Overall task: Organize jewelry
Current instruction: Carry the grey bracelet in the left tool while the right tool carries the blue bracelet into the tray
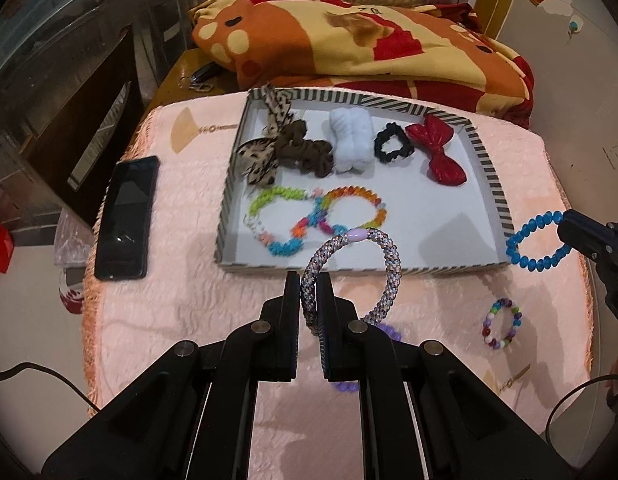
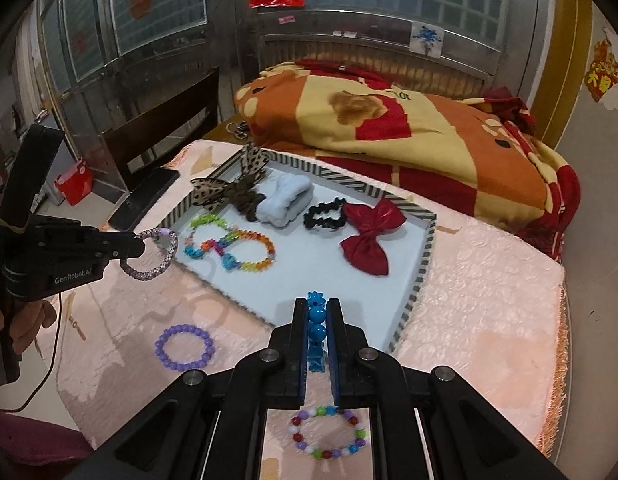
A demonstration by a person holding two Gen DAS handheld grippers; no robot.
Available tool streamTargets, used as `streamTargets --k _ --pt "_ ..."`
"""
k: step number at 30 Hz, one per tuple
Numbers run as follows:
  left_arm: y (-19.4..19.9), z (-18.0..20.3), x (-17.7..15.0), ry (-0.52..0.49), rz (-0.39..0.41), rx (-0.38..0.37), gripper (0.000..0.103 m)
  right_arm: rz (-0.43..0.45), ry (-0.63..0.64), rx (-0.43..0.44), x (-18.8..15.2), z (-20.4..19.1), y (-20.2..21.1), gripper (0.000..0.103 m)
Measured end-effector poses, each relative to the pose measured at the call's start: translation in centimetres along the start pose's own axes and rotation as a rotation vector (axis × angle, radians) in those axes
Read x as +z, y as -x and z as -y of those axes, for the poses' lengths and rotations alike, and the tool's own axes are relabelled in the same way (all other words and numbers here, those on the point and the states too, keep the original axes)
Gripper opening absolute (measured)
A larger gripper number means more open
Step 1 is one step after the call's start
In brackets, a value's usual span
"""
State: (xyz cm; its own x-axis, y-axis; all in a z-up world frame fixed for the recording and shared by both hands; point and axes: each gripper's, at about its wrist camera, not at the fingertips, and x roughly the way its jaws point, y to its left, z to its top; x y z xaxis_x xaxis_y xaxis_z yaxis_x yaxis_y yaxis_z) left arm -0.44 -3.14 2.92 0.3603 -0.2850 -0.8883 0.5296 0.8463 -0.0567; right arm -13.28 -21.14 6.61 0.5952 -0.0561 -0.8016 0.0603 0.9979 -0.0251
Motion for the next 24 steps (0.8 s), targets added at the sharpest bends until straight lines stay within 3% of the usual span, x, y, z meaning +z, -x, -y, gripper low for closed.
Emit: streamTargets --k 11,24 --pt "-2.4 3.1 2.9 -0.025 -0.019 -0.047 0.007 -0.044 -0.031 0.023 1.1 2.2 -2.8 0.008" --pt "-7.3 6.8 5.9 -0.068 -0.08 -0.034 0.007 -0.139 -0.033 0.087 1.2 3.0 -8.5 0.008"
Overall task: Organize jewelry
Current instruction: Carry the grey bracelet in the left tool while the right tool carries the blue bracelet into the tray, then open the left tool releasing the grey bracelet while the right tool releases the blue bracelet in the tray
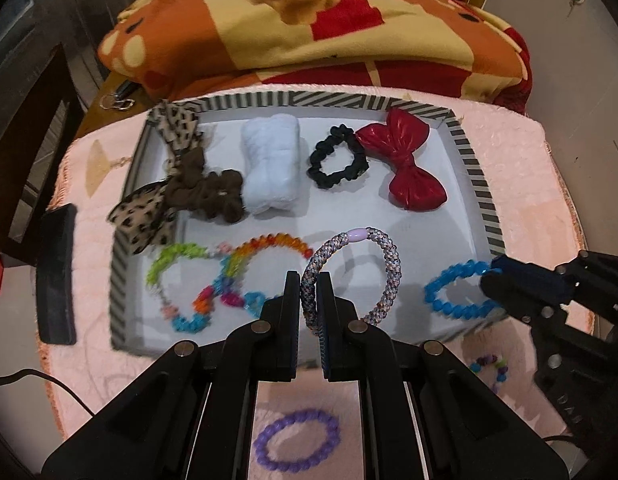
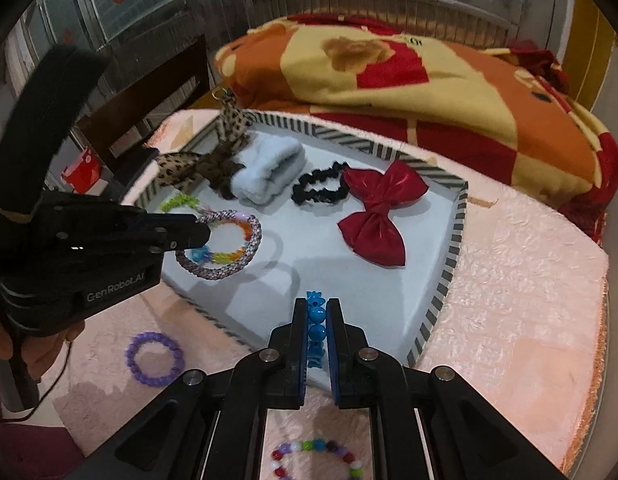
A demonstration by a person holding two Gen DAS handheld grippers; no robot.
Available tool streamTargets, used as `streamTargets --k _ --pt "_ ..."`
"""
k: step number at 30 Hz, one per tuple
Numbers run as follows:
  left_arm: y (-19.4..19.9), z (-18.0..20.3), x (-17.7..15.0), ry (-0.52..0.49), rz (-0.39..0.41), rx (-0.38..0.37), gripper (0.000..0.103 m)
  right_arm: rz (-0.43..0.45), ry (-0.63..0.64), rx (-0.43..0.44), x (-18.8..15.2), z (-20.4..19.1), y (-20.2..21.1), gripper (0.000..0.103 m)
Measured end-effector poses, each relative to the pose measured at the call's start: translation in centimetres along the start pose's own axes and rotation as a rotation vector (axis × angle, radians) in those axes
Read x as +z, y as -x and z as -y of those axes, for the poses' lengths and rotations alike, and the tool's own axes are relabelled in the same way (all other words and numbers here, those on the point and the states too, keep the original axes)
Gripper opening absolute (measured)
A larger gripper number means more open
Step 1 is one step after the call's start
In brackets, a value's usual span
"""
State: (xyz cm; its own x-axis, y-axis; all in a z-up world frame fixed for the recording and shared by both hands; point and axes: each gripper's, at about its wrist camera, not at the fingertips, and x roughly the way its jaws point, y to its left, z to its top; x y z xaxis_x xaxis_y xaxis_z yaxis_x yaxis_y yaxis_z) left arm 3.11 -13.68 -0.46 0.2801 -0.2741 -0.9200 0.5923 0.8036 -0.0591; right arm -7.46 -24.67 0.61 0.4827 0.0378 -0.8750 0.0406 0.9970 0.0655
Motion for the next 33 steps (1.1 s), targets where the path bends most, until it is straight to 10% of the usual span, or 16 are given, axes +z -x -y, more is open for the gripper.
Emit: streamTargets --k 28,33 --pt "-7.0 2.3 3.5 -0.02 -0.12 0.069 0.007 -0.073 -0.067 -0.054 2.3 4.7 -6.8 0.009" --pt "-7.0 2.5 3.5 -0.019 -0.118 0.074 0.013 -0.03 -0.104 -0.028 2.0 4.7 -4.9 0.035"
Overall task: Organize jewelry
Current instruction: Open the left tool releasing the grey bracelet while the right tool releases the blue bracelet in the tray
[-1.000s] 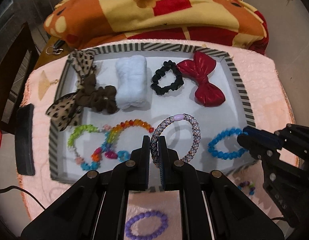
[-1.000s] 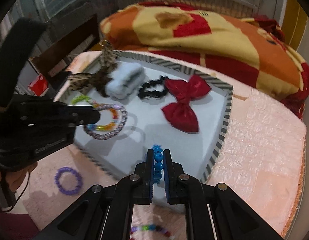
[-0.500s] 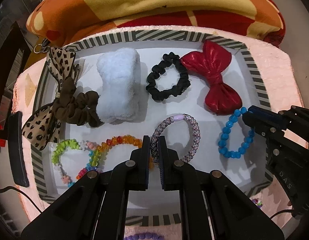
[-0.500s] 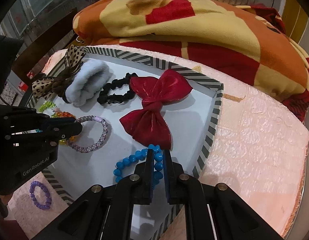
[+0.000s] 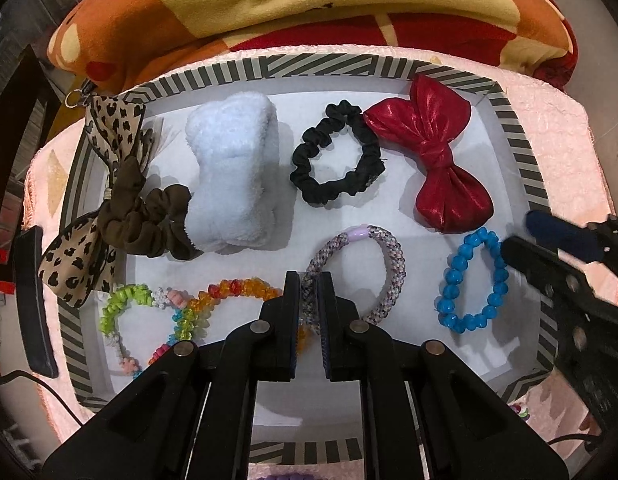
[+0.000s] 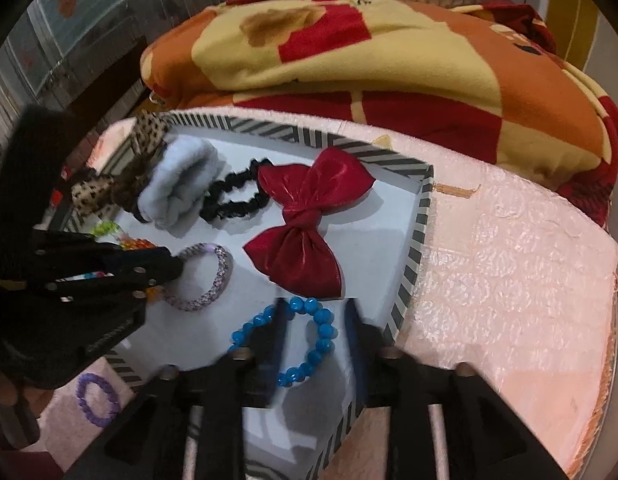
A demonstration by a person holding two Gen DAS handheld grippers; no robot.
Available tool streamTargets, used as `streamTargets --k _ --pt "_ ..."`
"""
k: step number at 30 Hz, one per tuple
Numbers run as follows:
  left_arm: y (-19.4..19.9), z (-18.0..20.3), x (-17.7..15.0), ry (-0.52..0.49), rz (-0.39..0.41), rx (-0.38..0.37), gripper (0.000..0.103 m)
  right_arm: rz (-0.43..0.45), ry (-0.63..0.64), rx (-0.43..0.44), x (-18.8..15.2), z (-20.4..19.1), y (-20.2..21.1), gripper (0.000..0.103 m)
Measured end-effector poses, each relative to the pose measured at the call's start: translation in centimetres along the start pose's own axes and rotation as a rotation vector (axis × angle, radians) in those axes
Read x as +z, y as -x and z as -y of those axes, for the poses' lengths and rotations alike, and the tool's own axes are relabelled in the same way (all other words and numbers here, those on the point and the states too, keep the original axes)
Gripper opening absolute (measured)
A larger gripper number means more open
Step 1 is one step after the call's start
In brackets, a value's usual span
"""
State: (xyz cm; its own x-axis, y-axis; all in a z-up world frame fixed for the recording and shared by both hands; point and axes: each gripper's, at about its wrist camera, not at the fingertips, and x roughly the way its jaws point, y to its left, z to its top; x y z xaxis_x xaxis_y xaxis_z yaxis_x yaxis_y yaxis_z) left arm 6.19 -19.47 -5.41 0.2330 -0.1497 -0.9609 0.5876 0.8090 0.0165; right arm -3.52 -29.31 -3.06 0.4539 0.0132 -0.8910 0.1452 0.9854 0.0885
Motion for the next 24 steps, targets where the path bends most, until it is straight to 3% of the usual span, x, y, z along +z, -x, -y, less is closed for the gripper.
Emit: streamTargets --k 1,3,9,15,24 --pt "0.0 -0.1 -0.1 0.004 -0.004 -0.006 0.024 0.012 -0.002 0.003 -0.1 0.0 0.4 0.035" --pt "0.3 -0.4 -0.3 0.022 -0.003 -0.026 0.035 0.026 -0.004 0.002 -0.4 -0.1 1.2 0.036" --pt "1.9 -1.5 -1.5 0.043 0.021 -0.028 0.036 0.057 -0.049 0.008 -1.6 0.5 3.2 0.039" --pt "4.8 -2.7 -3.7 0.05 0.086 0.027 0.036 0.063 -0.11 0.027 -3.7 1.1 5.1 0.041" --pt "8.3 -4.7 -8.3 0.094 0.151 0.072 0.036 0.078 -0.109 0.033 -6.6 -1.3 7.6 0.042"
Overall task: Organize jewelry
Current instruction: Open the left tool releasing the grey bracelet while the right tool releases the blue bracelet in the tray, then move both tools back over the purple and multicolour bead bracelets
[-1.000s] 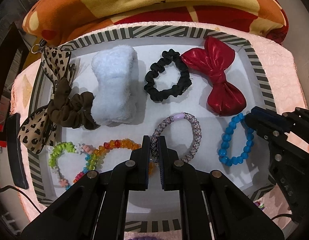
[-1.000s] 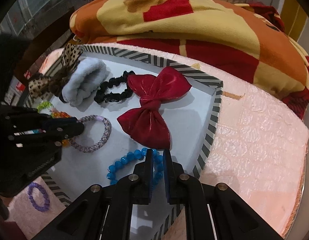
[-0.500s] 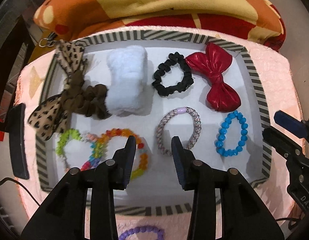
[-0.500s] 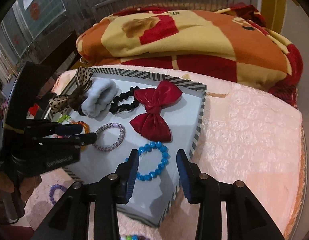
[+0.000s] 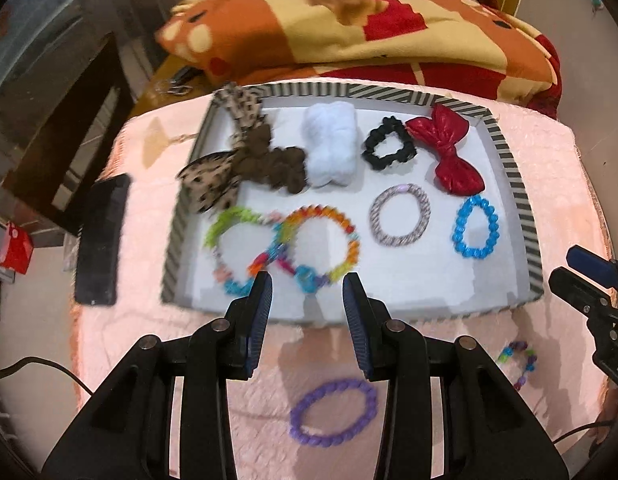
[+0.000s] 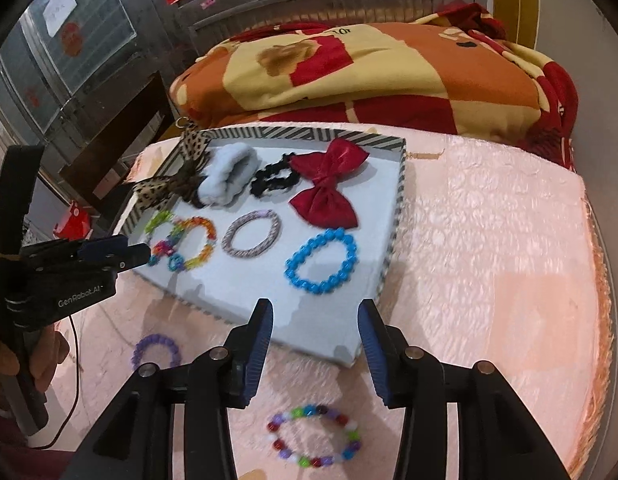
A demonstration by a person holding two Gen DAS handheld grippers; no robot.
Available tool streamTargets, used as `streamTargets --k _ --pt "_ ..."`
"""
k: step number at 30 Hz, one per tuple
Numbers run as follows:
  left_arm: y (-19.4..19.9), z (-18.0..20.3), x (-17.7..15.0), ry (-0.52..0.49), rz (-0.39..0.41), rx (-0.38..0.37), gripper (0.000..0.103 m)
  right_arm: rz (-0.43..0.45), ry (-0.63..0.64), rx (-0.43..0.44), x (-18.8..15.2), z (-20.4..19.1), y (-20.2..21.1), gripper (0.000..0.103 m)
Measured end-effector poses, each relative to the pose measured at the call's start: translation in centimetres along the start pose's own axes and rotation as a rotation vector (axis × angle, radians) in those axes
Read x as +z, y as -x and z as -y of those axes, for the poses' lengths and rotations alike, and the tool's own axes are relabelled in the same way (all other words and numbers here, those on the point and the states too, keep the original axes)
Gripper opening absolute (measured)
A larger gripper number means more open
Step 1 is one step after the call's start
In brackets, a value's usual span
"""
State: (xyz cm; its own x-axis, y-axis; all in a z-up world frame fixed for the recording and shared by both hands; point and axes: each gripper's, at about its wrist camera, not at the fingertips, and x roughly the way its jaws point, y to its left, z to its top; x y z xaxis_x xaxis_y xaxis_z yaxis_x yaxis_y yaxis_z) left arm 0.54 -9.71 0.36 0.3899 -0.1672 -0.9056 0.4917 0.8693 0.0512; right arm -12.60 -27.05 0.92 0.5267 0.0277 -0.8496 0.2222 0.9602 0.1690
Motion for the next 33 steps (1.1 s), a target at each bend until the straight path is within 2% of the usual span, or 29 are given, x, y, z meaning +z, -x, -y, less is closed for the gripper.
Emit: streamTargets --k 4,8,19,33 --pt "0.9 -0.9 -1.8 0.016 0.002 0.003 0.036 -0.001 0.003 0.007 -1.2 -1.1 0.8 0.044" --pt "1.8 -1.5 -3.5 0.023 0.007 0.007 0.036 0.007 0.005 0.012 -2.3 -2.3 1.4 0.061" --pt "4.1 -3.1 -6.7 0.023 0.036 0.014 0.036 0.024 0.013 0.007 -4.9 -4.9 2.9 0.062" --pt "5.5 -3.7 -8.4 0.02 0.056 -0.009 0.036 0.023 -0.003 -0.016 -7.1 -6.6 3.9 0.063"
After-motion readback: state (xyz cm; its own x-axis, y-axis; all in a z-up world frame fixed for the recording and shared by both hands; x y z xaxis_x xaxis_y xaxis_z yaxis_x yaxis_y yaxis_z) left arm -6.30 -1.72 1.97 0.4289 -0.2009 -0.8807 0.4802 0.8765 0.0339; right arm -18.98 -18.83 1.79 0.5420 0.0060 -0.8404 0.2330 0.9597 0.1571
